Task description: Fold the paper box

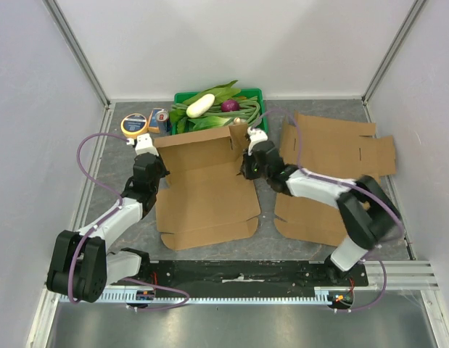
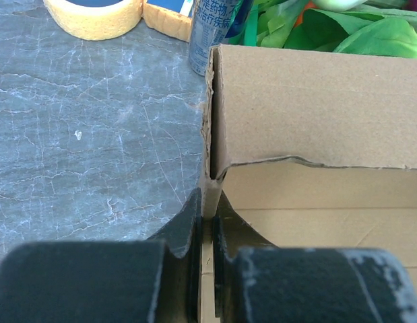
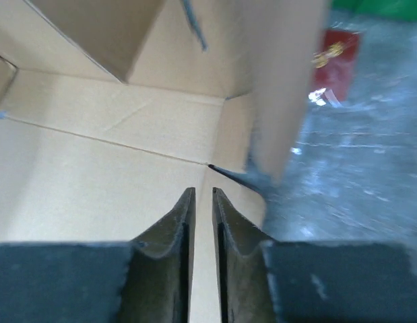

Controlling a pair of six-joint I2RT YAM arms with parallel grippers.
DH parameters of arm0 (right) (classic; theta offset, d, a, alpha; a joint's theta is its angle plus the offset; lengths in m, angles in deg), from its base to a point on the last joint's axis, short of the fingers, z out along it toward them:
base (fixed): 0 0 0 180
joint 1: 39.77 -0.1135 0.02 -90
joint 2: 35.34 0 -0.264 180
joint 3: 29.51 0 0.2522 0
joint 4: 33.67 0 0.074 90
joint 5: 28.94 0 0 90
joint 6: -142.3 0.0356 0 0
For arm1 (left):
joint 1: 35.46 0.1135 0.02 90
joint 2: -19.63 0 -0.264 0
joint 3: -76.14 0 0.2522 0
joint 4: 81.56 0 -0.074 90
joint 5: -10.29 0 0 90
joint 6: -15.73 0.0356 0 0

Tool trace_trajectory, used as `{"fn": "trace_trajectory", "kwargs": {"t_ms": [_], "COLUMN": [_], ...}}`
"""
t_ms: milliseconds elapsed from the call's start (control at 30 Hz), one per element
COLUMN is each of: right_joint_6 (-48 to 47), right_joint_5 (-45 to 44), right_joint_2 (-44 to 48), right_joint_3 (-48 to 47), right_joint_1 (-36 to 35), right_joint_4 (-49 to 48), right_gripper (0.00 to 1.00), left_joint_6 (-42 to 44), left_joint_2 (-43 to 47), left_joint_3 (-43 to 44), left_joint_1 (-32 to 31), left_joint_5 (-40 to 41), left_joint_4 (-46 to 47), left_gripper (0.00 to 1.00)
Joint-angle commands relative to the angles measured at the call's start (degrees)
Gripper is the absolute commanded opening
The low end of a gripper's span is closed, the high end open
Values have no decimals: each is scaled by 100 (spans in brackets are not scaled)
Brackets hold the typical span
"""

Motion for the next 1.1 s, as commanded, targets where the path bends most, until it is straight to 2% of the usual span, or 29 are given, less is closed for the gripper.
{"fn": "trace_trajectory", "kwargs": {"t_ms": [0, 33, 133, 167, 233, 333, 433, 567, 700, 900, 1067], "right_joint_6": [-728, -843, -1553, -1791, -2526, -3083, -3549, -3857, -4341, -4465, -4404], "right_joint_5": [226, 210, -282, -274, 164, 1110, 1553, 1712, 1677, 2503, 2872], "right_joint_2": [1593, 1780, 2317, 2327, 2082, 1301, 492, -422, -846, -1232, -1461], "right_joint_3": [-589, -650, -1115, -1334, -1773, -2836, -4117, -4938, -5449, -5757, -5783], "right_joint_1": [437, 594, 780, 824, 955, 1035, 1035, 1149, 1202, 1343, 1334], "right_joint_4": [2802, 3033, 3528, 3502, 3580, 3966, 4493, 4968, 5312, 5347, 5338], "right_gripper": [27, 31, 54, 68, 71, 74, 77, 78, 76, 64, 48], "left_joint_6": [-115, -115, -54, -45, -36, -62, -80, -54, -27, -10, -27], "left_joint_2": [34, 33, -2, -10, -89, -169, -186, -143, -90, -81, -90], "left_joint_3": [-42, -43, -86, -86, -60, 1, 10, -7, -34, -16, -16], "left_joint_1": [5, 5, 5, 5, 5, 5, 5, 14, 5, 5, -4], "left_joint_5": [-7, -7, -33, -16, -7, -77, -103, -60, -77, -112, -139], "left_joint_4": [296, 305, 340, 383, 393, 401, 419, 410, 393, 393, 393], "left_gripper": [2, 2, 2, 2, 2, 2, 2, 2, 2, 2, 2]}}
